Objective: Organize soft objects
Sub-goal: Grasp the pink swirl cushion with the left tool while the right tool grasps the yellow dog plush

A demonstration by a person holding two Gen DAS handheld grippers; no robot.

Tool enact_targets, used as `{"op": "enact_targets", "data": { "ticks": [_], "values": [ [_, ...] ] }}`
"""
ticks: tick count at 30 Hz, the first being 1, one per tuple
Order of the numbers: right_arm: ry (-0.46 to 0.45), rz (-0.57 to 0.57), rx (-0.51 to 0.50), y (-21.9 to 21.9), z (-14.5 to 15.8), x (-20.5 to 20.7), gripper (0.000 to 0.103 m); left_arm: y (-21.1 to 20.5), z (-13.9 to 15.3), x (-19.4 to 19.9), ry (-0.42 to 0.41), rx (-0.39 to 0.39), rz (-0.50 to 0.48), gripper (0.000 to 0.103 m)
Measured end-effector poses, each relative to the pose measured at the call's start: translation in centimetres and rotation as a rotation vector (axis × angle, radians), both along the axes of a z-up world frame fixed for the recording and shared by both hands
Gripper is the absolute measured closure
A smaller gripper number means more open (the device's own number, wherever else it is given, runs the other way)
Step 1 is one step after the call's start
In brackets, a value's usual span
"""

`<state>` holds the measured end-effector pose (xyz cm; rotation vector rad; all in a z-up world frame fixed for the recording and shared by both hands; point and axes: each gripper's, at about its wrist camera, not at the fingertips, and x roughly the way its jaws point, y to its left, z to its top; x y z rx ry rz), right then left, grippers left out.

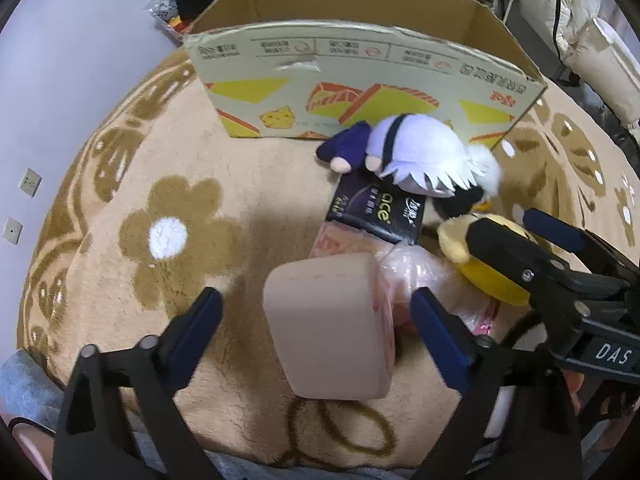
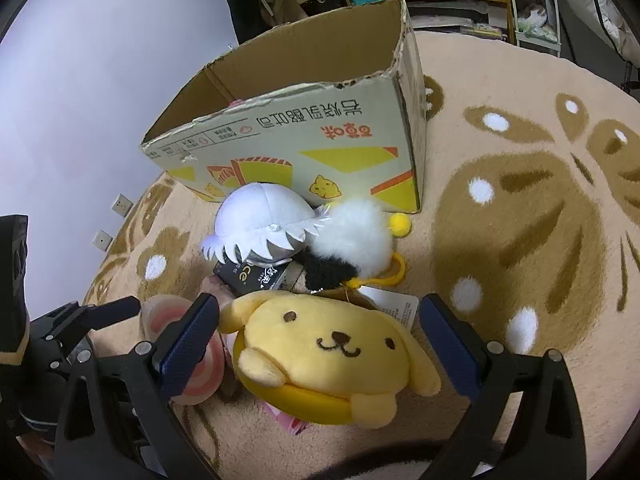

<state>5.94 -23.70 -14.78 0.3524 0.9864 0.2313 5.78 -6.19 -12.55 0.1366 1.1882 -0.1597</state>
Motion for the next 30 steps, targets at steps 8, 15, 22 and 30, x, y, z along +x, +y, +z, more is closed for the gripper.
{"op": "enact_targets", "data": {
  "ticks": [8, 15, 22, 30],
  "values": [
    [0.062, 0.012, 0.033, 0.3, -1.4, 0.4, 0.0, -0.3, -1.2, 0.2, 0.063, -0.011, -0.005, 0.04],
    [0.075, 0.014, 0.041, 0.3, -1.5, 0.1, 0.014, -0.1, -0.9, 0.0, 0.053, -0.046, -0.011, 0.058],
    [0.051, 0.01, 0.005, 0.3, -1.0, -0.1, 0.026, 0.4, 0.4, -0.3, -0.007, -0.048, 0.006, 0.06],
    [-0.001, -0.004, 0.0, 0.0, 0.4, -0.7, 0.027, 1.1, 1.4, -0.6, -0.057, -0.047, 0.024, 0.06]
  ]
}}
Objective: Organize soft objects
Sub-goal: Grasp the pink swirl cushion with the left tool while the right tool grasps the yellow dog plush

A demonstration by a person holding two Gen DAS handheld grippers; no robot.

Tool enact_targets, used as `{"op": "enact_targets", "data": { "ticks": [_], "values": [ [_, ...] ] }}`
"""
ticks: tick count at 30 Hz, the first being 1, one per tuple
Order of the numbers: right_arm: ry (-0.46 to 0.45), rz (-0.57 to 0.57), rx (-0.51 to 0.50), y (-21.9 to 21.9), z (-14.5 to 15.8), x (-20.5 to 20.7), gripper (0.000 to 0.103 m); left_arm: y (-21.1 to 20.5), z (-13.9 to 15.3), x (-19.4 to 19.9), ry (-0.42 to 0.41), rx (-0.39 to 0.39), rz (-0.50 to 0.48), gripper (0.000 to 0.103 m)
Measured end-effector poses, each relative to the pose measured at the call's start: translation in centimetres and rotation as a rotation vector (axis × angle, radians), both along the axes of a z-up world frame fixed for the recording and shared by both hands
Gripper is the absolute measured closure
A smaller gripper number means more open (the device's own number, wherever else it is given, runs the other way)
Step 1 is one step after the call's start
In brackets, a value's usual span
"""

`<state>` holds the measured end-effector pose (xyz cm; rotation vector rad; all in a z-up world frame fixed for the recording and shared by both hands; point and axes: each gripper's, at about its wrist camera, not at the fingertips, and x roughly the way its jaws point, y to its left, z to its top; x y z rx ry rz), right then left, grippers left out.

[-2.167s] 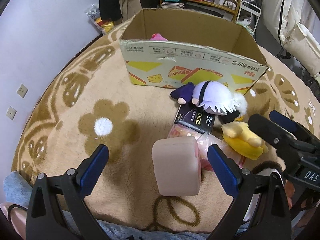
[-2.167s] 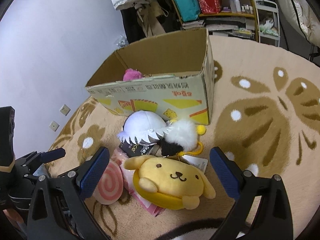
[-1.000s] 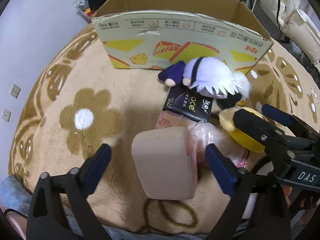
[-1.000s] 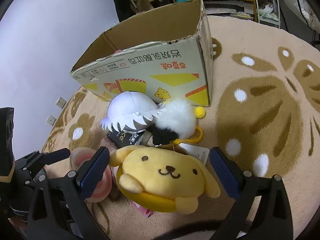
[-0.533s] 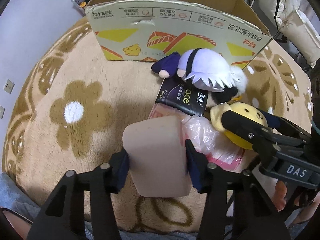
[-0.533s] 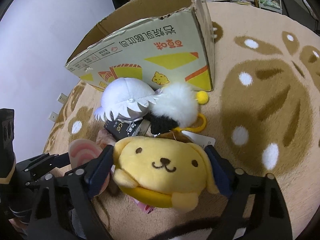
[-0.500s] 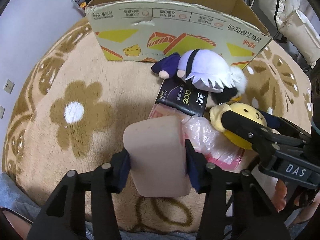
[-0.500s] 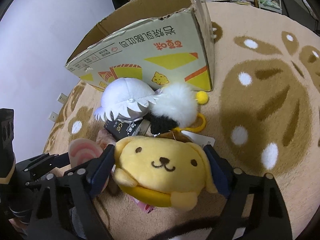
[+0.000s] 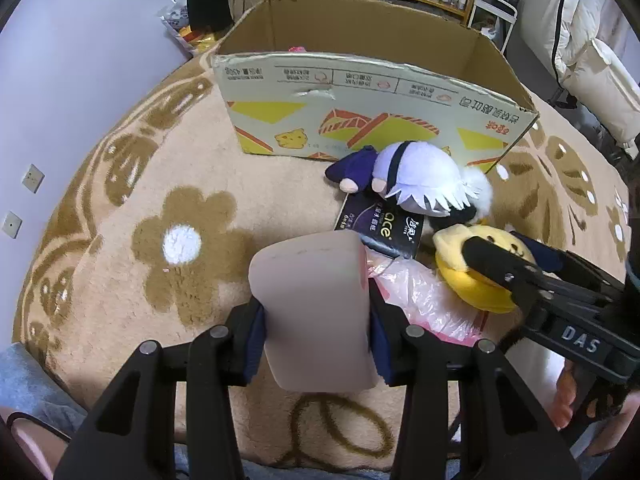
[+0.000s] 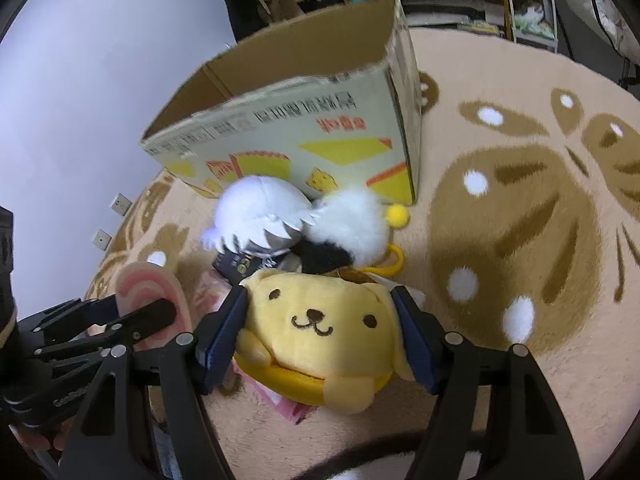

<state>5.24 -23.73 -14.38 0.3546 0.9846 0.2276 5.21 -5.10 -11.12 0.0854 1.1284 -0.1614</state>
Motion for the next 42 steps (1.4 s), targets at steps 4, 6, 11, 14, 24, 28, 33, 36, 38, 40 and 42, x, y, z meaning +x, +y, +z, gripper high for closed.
{"op": "enact_targets", "data": {
  "ticks": [4, 6, 11, 14, 24, 28, 33, 36, 38, 40, 42],
  "values": [
    [-0.024, -0.002, 0.004, -0.2, 0.6, -0.3, 0.027, 0.2, 0.3, -0.1, -0.013, -0.003, 0.001, 0.061],
    [-0.037, -0.008, 0.012, -0.4, 1.0, -0.5, 0.027, 0.2, 0.5, -0.1, -0.022, -0.007, 0.001, 0.063],
    [-0.101, -0.016, 0.029, -1.1, 2.7, -1.4, 0.027, 0.4, 1.5, -0.3, -0.067, -0.001, -0.002, 0.064],
    [-0.142, -0.019, 0.036, -1.3, 3.7, -1.8, 0.027, 0.6, 2.2, -0.4, -0.103, 0.009, 0.001, 0.064],
    [-0.173, -0.021, 0.043, -1.4, 4.4, -1.7, 0.027, 1.8, 4.1, 0.2, -0.187, 0.025, 0.032, 0.064],
    [-0.229, -0.032, 0.052, -1.9, 6.0, -2.3, 0.027, 2.3, 4.5, 0.6, -0.204, 0.031, 0.044, 0.064],
    [-0.271, -0.048, 0.071, -2.4, 7.3, -2.4, 0.027, 2.3, 5.7, 1.2, -0.264, 0.048, 0.04, 0.064],
    [-0.282, -0.061, 0.081, -2.8, 7.6, -2.2, 0.027, 2.5, 6.3, 1.7, -0.292, 0.048, 0.045, 0.064],
    [-0.294, -0.066, 0.079, -2.9, 8.1, -2.1, 0.027, 2.6, 6.6, 2.0, -0.306, 0.054, 0.051, 0.064],
    [-0.308, -0.066, 0.079, -3.0, 8.6, -1.9, 0.027, 2.7, 6.7, 2.2, -0.314, 0.059, 0.049, 0.064],
    [-0.332, -0.068, 0.072, -3.1, 9.3, -1.6, 0.027, 2.6, 7.0, 2.6, -0.326, 0.063, 0.045, 0.064]
  ]
}}
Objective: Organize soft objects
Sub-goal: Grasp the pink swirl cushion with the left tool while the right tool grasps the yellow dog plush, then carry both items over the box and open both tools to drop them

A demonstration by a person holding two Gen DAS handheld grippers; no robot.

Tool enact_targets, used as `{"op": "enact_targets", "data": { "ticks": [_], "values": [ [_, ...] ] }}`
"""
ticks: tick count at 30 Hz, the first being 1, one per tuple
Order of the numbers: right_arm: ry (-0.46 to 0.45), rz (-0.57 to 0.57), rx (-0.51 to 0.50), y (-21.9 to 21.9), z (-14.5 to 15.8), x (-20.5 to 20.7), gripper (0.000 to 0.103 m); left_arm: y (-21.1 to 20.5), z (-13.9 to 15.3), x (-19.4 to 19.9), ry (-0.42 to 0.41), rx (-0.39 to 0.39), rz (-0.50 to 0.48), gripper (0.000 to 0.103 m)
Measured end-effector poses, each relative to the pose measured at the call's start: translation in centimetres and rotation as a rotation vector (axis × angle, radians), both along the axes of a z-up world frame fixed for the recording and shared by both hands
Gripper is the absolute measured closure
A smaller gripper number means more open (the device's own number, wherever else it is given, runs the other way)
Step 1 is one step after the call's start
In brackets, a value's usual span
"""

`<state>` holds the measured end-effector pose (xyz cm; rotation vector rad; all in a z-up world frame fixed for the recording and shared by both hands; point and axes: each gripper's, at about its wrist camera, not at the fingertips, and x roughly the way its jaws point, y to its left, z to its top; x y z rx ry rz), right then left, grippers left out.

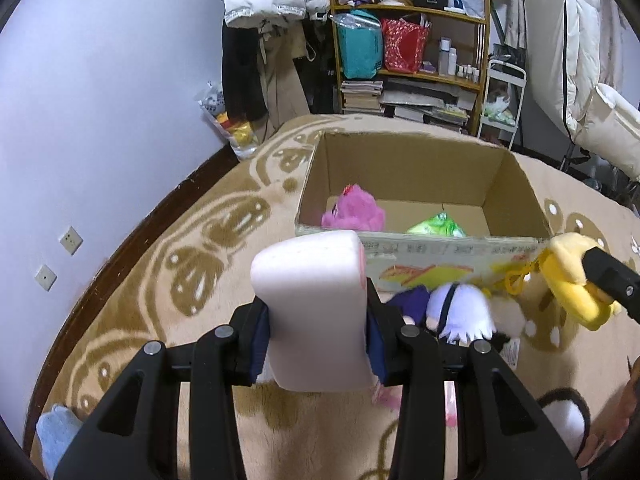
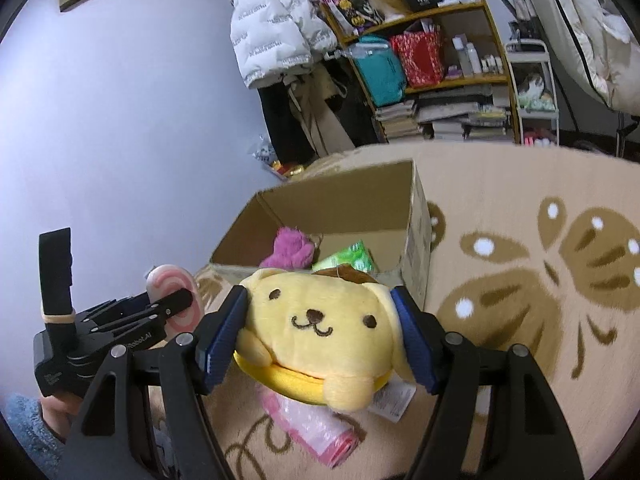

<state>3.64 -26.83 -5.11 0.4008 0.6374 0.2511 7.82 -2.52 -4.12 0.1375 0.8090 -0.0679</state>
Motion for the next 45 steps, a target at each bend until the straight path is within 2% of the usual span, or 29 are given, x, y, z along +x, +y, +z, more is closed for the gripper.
{"op": "enact_targets", "data": {
  "ticks": [9, 16, 21, 27, 33, 41, 44, 45],
  "values": [
    [-0.058, -0.006, -0.024, -0.3, 1.9, 2.2, 0.027, -1.0, 1.9, 2.5, -0.083, 0.007, -0.026, 0.064],
    [-0.078, -0.009, -0.032, -0.3, 2.4, 4.4, 0.027, -1.6, 1.7, 5.2, -0.086, 0.001, -0.03, 0.064],
    [-0.084, -0.007, -0.033, -0.4, 2.7, 6.2, 0.026, -2.9, 2.2, 6.9, -0.117, 0.03, -0.057, 0.064],
    [-0.072, -0.02, -0.045, -0.6, 2.6, 8.4, 0.025, -3.8, 2.5, 9.2, -0.131, 0.024, -0.087, 0.063],
    [-0.021, -0.032, -0.046, -0.9, 1.2, 11.1, 0.024, -4.2, 1.1, 11.7, -0.093, 0.022, -0.105, 0.061],
    [0.03, -0.038, -0.048, -0.6, -0.5, 12.0, 0.017, -4.8, -1.0, 13.1, -0.029, 0.01, -0.12, 0.054],
    [0.034, -0.037, -0.058, -0.5, -0.5, 12.0, 0.016, -5.0, -1.4, 13.3, -0.016, 0.015, -0.124, 0.049],
    [0.032, -0.035, -0.052, -0.5, -0.5, 12.0, 0.016, -4.9, -1.4, 13.2, -0.017, 0.016, -0.122, 0.043]
  ]
}}
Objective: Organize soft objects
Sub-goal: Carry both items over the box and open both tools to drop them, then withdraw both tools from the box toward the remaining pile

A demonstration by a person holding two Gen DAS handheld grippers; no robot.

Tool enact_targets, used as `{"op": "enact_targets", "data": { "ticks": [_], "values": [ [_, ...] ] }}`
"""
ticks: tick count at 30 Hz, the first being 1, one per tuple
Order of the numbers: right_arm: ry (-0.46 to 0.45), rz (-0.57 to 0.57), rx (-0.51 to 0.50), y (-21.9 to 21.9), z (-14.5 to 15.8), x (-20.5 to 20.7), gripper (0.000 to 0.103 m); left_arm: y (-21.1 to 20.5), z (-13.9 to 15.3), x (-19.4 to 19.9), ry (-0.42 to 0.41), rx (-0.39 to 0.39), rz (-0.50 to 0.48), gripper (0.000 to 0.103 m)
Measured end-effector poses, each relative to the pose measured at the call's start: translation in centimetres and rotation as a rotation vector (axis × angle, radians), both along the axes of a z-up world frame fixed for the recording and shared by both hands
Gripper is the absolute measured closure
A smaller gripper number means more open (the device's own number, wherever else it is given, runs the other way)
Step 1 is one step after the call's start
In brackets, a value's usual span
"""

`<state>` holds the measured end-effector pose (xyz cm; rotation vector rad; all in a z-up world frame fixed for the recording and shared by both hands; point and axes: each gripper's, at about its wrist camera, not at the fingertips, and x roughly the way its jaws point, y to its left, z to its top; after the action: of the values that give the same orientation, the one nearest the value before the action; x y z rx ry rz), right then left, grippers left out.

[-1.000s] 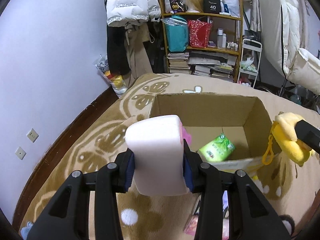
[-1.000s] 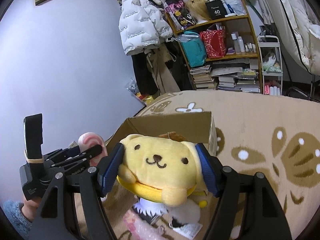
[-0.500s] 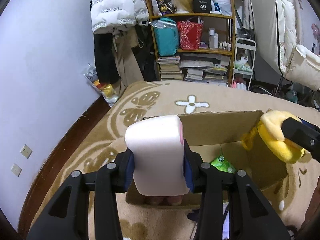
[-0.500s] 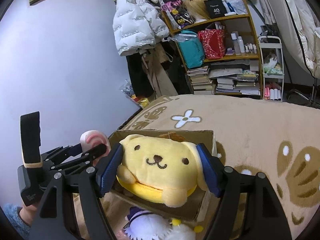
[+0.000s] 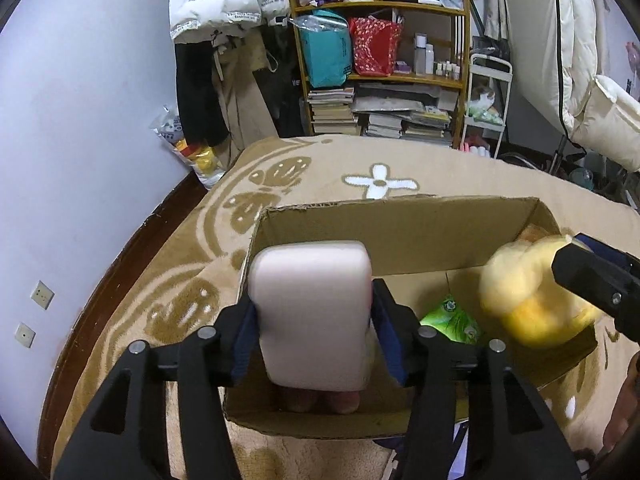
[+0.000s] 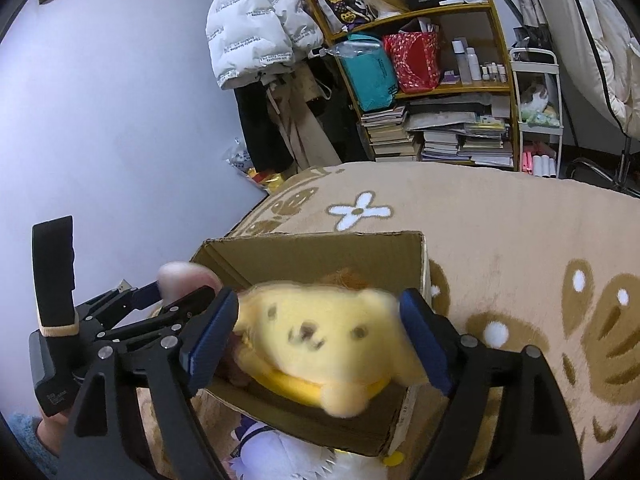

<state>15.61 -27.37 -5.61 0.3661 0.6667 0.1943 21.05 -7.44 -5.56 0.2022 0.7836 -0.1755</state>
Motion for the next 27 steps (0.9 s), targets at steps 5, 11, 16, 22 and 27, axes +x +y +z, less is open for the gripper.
{"op": "enact_targets", "data": {
  "ticks": [5, 11, 16, 22, 27],
  "values": [
    [-0.008, -0.011, 0.022, -0.3, 0.5, -0.5, 0.003, 0.4, 0.6, -0.4, -0.017, -0.008, 0.0, 0.026],
    [-0.014, -0.021, 0.017, -0.4, 1.3, -1.8, 0.0, 1.8, 2.3, -1.3, -0.054, -0.041, 0.031, 0.008],
    [-0.011, -0.011, 0.009, -0.3, 1.6, -3.2, 0.0, 2.6, 3.7, -2.8, -0.087, -0.018, 0.067, 0.003],
    [-0.016, -0.003, -0.012, 0.1, 2.2, -5.0, 0.0, 3.4, 4.9, -4.9, -0.099, 0.01, 0.094, 0.002],
    [-0.023, -0.004, -0.013, 0.1, 2.6, -6.6, 0.0, 3.8, 5.0, -6.7, -0.086, 0.019, 0.107, 0.002]
  ]
}}
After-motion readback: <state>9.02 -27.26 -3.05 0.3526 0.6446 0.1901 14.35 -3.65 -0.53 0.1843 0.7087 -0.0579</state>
